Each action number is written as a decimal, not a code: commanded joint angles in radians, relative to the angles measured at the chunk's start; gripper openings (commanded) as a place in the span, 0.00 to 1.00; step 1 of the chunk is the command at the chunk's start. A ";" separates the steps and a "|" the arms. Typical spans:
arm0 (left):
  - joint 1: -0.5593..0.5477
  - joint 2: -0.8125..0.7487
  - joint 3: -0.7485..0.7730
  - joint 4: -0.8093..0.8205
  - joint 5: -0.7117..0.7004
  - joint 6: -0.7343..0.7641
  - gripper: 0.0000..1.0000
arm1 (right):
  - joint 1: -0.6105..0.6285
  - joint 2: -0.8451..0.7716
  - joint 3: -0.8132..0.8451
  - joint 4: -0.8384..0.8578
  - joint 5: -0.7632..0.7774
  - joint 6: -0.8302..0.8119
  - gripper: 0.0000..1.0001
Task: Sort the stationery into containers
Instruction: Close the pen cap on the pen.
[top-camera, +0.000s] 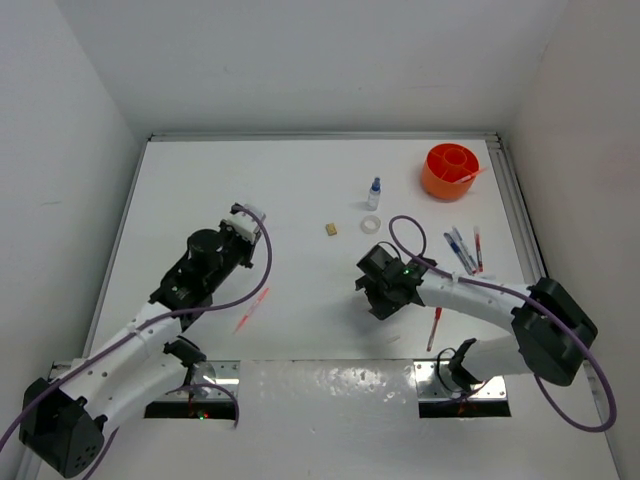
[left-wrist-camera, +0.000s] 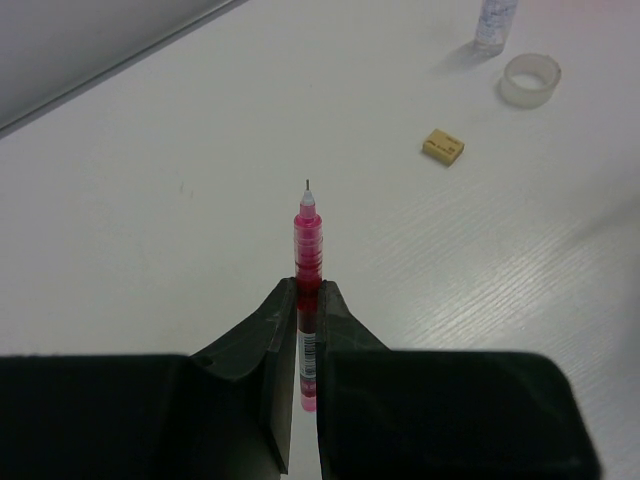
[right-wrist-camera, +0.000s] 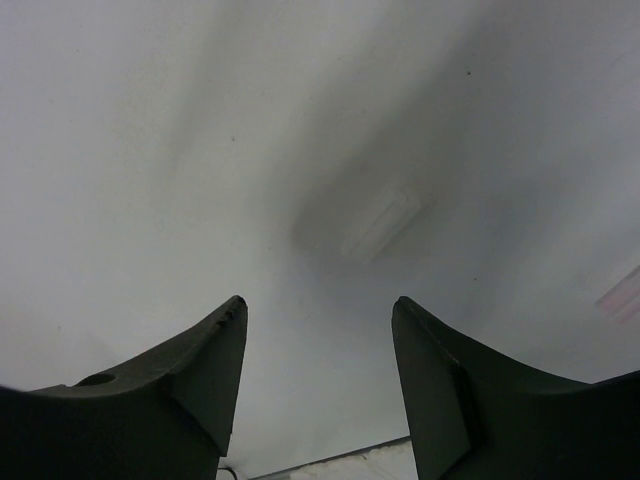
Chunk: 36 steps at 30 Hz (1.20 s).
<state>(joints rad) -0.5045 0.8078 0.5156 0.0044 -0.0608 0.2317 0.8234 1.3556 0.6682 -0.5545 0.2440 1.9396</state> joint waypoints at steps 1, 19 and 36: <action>-0.008 -0.042 -0.003 0.062 -0.010 -0.014 0.00 | 0.000 -0.001 0.037 0.005 0.034 0.108 0.59; -0.006 -0.076 0.012 0.074 -0.042 -0.011 0.00 | -0.058 0.080 -0.051 0.057 -0.005 0.130 0.45; -0.005 -0.062 0.009 0.077 -0.025 0.006 0.00 | -0.110 0.054 -0.072 0.209 0.095 -0.270 0.00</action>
<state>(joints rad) -0.5045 0.7475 0.5156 0.0444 -0.1242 0.2314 0.7261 1.4296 0.5743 -0.4236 0.2291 1.8969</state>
